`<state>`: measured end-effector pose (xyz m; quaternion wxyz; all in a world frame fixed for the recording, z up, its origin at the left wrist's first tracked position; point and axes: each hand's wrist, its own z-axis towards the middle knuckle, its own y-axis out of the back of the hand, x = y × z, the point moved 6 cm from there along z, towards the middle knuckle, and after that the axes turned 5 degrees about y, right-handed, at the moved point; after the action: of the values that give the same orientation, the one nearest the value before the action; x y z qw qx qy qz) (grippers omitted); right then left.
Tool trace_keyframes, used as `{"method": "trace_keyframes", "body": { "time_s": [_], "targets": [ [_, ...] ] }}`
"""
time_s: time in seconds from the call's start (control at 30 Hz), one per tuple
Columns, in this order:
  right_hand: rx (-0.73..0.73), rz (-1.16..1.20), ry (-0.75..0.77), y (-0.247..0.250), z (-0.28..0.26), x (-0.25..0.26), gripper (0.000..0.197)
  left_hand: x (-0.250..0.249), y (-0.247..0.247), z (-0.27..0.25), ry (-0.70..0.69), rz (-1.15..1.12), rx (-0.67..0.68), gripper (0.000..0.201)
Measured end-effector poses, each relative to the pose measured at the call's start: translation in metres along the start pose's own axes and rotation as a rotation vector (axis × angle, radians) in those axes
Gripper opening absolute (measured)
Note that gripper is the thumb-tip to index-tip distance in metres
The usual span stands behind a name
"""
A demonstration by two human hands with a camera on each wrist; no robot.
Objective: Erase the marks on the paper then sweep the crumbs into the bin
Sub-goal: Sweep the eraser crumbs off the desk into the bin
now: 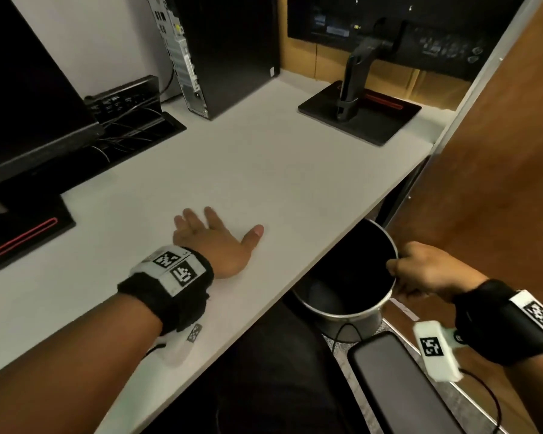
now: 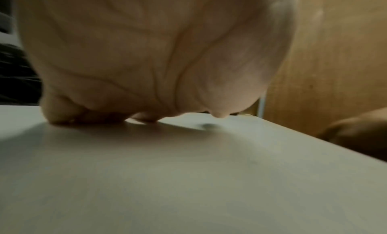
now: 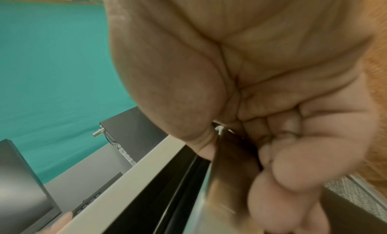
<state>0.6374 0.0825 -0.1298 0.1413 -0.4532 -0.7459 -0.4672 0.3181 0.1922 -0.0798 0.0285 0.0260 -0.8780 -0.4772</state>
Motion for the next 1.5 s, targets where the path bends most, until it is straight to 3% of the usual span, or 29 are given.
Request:
{"method": "trace_keyframes", "body": {
  "time_s": [0.07,0.2,0.3,0.37,0.43,0.5,0.57,0.6,0.67,0.77,0.83,0.9,0.93,1.0,1.03,1.1,1.17,1.23,1.33,1.43,1.5],
  "targets": [
    [0.001,0.017,0.000,-0.001,0.000,0.000,0.032,-0.025,-0.006,-0.009,-0.120,0.073,0.009,0.112],
    [0.016,-0.015,-0.017,-0.001,0.002,0.000,0.033,-0.083,-0.028,-0.049,-0.610,0.137,0.094,0.096],
    [0.017,-0.026,-0.014,0.000,0.002,0.000,0.035,-0.096,-0.033,-0.072,-0.787,0.047,0.195,0.085],
    [0.008,-0.019,-0.018,0.001,0.001,-0.002,0.034,-0.091,-0.020,-0.076,-0.802,-0.063,0.190,0.085],
    [0.006,-0.010,-0.023,0.001,0.000,-0.004,0.035,-0.081,-0.003,-0.066,-0.705,-0.101,0.078,0.087],
    [0.004,-0.008,-0.037,0.000,-0.001,-0.007,0.036,-0.066,0.004,-0.044,-0.454,-0.014,-0.011,0.092],
    [0.009,-0.016,-0.042,-0.002,-0.002,-0.007,0.036,-0.052,-0.002,-0.027,-0.164,0.064,-0.004,0.103],
    [0.011,-0.021,-0.041,-0.003,-0.003,-0.005,0.036,-0.054,-0.006,-0.025,-0.101,0.064,0.015,0.109],
    [0.011,-0.026,-0.042,-0.003,-0.003,-0.002,0.036,-0.076,-0.019,-0.035,-0.180,0.039,0.033,0.114],
    [-0.005,-0.015,-0.047,-0.002,-0.002,0.000,0.036,-0.118,-0.040,-0.078,-0.556,-0.020,0.065,0.100],
    [-0.015,-0.017,-0.042,0.000,0.000,0.002,0.036,-0.126,-0.036,-0.094,-0.735,-0.179,0.026,0.084],
    [-0.036,-0.007,-0.038,0.001,0.001,0.000,0.035,-0.121,-0.026,-0.085,-0.732,-0.274,-0.202,0.073],
    [-0.042,0.003,-0.038,0.001,0.001,-0.001,0.034,-0.116,-0.024,-0.074,-0.641,-0.274,-0.310,0.071],
    [-0.040,0.004,-0.039,0.000,0.000,-0.002,0.034,-0.110,-0.031,-0.055,-0.397,-0.224,-0.327,0.080],
    [-0.036,-0.001,-0.042,-0.001,-0.001,-0.003,0.035,-0.113,-0.040,-0.053,-0.362,-0.164,-0.280,0.085],
    [-0.027,0.007,-0.050,-0.002,-0.002,-0.005,0.035,-0.135,-0.050,-0.067,-0.582,-0.103,-0.228,0.087],
    [-0.012,0.033,-0.056,-0.002,-0.002,-0.008,0.036,-0.149,-0.046,-0.092,-0.821,-0.246,-0.173,0.077],
    [-0.016,0.056,-0.072,-0.002,-0.003,-0.011,0.037,-0.135,-0.028,-0.096,-0.739,-0.383,-0.191,0.071],
    [-0.016,0.080,-0.083,-0.003,-0.005,-0.013,0.037,-0.087,0.001,-0.065,-0.351,-0.314,-0.222,0.085],
    [0.005,0.071,-0.087,-0.004,-0.006,-0.013,0.037,-0.038,0.022,-0.030,-0.013,-0.159,-0.121,0.099],
    [0.007,0.067,-0.084,-0.004,-0.005,-0.011,0.037,-0.025,0.023,-0.015,0.116,-0.136,-0.017,0.105]
  ]
}}
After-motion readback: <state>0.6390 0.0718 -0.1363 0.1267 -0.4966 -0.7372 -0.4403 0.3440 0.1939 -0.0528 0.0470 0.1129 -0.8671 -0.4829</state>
